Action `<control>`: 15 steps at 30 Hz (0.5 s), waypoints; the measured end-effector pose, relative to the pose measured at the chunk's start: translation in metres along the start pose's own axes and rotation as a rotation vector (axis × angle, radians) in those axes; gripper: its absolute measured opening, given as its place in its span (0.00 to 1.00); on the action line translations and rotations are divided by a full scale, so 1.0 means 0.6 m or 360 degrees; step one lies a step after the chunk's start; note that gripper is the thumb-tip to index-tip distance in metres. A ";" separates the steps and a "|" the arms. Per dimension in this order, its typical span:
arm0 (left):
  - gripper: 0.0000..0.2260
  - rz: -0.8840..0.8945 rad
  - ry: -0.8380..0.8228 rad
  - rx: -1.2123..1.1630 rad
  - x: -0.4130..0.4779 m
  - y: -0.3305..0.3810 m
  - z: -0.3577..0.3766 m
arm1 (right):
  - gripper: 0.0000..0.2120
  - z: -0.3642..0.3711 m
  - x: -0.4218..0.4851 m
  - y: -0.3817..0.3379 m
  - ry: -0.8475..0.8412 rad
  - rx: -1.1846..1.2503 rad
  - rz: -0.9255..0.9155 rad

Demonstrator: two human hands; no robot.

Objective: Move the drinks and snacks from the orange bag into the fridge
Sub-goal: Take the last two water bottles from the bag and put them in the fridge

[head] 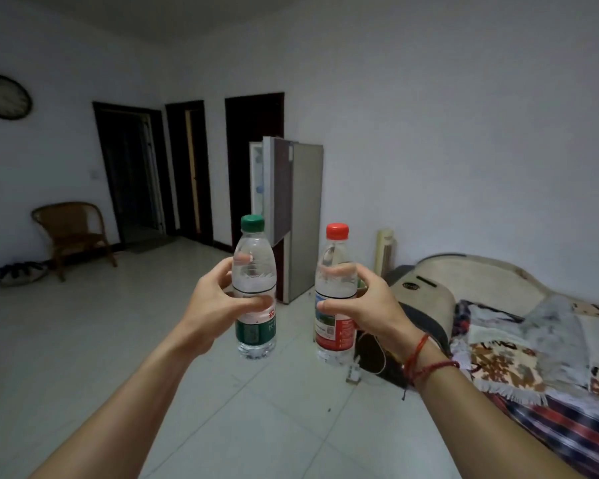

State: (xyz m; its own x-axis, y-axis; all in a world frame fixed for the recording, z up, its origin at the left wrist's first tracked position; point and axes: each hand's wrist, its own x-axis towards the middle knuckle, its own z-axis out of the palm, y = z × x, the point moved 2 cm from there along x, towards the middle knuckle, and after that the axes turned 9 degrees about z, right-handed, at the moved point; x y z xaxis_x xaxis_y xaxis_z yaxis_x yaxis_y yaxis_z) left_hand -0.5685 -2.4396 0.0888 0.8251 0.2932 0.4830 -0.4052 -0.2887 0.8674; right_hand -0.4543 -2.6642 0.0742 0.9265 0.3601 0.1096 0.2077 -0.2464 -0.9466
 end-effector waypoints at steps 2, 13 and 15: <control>0.26 -0.0012 0.0055 0.0042 -0.005 0.001 -0.028 | 0.27 0.026 0.009 -0.011 -0.0051 0.0013 -0.0017; 0.26 -0.0079 0.0328 0.0139 -0.012 -0.013 -0.112 | 0.25 0.120 0.069 -0.051 -0.0331 0.0055 -0.0124; 0.28 -0.0083 0.0353 0.0134 -0.005 -0.016 -0.116 | 0.25 0.124 0.083 -0.054 -0.0363 0.0065 -0.0127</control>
State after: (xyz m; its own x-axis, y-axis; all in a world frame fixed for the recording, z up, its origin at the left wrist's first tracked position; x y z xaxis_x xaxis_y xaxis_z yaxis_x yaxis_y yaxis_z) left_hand -0.5943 -2.3741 0.0872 0.7336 0.5001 0.4601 -0.3224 -0.3399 0.8835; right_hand -0.4383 -2.5711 0.0878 0.8120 0.5718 0.1174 0.2602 -0.1744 -0.9497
